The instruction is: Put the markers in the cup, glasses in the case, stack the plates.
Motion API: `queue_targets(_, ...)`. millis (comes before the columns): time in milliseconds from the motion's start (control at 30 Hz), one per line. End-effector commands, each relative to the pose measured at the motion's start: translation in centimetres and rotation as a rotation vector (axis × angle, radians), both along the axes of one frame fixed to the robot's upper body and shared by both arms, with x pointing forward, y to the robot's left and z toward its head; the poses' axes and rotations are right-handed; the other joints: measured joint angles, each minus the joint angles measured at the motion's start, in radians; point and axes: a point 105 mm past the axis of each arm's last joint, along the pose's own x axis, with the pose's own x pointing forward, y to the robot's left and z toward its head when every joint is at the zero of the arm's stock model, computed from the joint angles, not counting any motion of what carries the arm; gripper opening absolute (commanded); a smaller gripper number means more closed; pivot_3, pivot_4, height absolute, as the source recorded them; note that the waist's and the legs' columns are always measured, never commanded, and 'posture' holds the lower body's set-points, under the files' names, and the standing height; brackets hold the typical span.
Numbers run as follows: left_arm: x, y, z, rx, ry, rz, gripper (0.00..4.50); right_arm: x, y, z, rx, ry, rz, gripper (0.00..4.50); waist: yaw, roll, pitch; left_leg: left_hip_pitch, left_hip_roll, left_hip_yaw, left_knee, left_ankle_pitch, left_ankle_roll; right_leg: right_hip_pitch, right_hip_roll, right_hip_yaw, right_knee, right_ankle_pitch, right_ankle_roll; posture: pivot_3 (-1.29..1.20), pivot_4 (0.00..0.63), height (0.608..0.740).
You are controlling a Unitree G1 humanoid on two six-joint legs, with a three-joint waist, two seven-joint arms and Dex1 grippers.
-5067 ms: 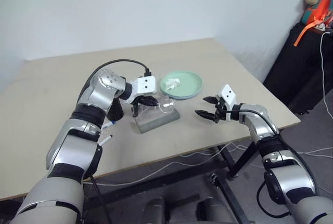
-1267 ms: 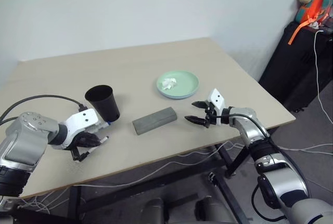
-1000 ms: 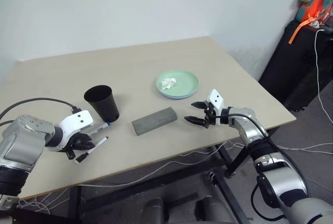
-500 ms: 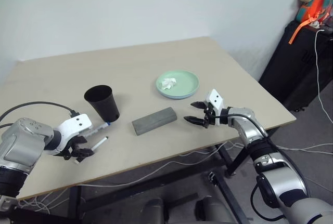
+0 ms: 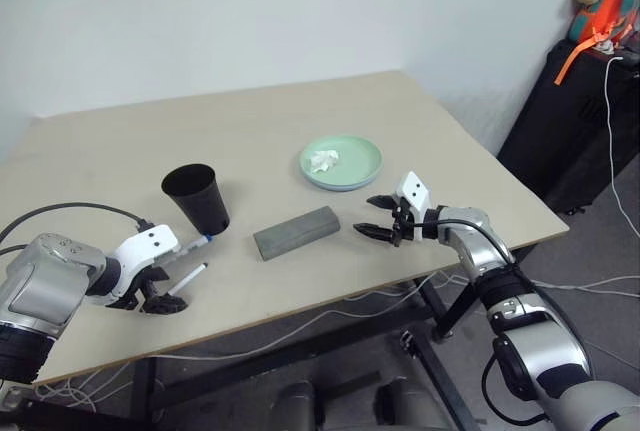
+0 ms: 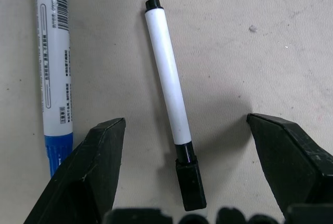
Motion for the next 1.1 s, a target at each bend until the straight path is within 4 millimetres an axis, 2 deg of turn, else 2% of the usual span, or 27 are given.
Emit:
queue_targets(33, -0.3, -0.1, -1.0, 0.013, 0.025, 0.0, 3.96, 0.3, 0.4, 1.4, 0.018, -0.055, 0.01, 3.79, 0.0, 0.001, 0.0, 0.0, 0.0, 0.0, 0.0, 0.0, 0.0, 0.0, 0.0, 0.0, 0.0, 0.0, 0.0, 0.0, 0.0, 0.74)
queue_targets(167, -0.3, -0.3, -1.2, 0.007, 0.028, -0.001, 3.09, 0.3, 0.4, 1.4, 0.019, -0.054, 0.008, 3.79, 0.001, 0.004, -0.002, 0.001, 0.0, 0.0, 0.0, 0.0, 0.0, 0.001, 0.0, 0.0, 0.0, 0.0, 0.0, 0.0, 0.0, 0.74)
queue_targets(467, 0.0, 0.4, -0.7, 0.004, 0.011, 0.018, 0.08, 0.3, 0.3, 1.3, 0.018, -0.052, 0.003, 3.79, 0.0, 0.006, -0.002, 0.003, 0.0, -0.005, -0.003, 0.001, -0.001, 0.0, 0.001, -0.003, 0.001, 0.005, -0.008, 0.0, 0.0, 0.74)
queue_targets(667, 0.8, 0.1, 0.1, -0.001, -0.053, -0.024, 0.03, 0.3, 0.4, 1.3, 0.017, -0.052, 0.006, 3.79, 0.0, 0.006, -0.002, 0.005, 0.0, -0.007, -0.005, 0.001, -0.001, 0.0, 0.001, -0.005, 0.001, 0.006, -0.009, 0.0, 0.0, 0.74)
queue_targets(767, 1.6, -1.6, 1.4, -0.079, -0.118, -0.073, 0.03, 0.3, 0.4, 1.3, 0.015, -0.053, 0.008, 3.79, 0.001, 0.006, -0.002, 0.005, 0.0, -0.008, -0.005, 0.001, -0.001, -0.001, 0.001, -0.005, 0.0, 0.006, -0.009, 0.0, 0.0, 0.74)
queue_targets(900, 1.6, -4.7, 3.5, -0.221, -0.175, -0.17, 0.03, 0.3, 0.3, 1.3, 0.013, -0.053, 0.009, 3.79, 0.0, 0.004, -0.002, 0.003, 0.0, -0.008, -0.004, 0.002, -0.003, -0.001, 0.0, -0.005, -0.001, 0.006, -0.009, 0.0, 0.0, 0.74)
queue_targets(1100, 3.2, -8.3, 7.9, -0.398, -0.382, -0.256, 0.03, 0.4, 0.2, 1.4, 0.007, -0.055, 0.013, 3.79, 0.0, 0.003, -0.002, 0.001, -0.001, -0.007, 0.0, 0.002, -0.003, 0.0, 0.001, -0.002, -0.002, 0.007, -0.007, 0.0, 0.0, 0.74)
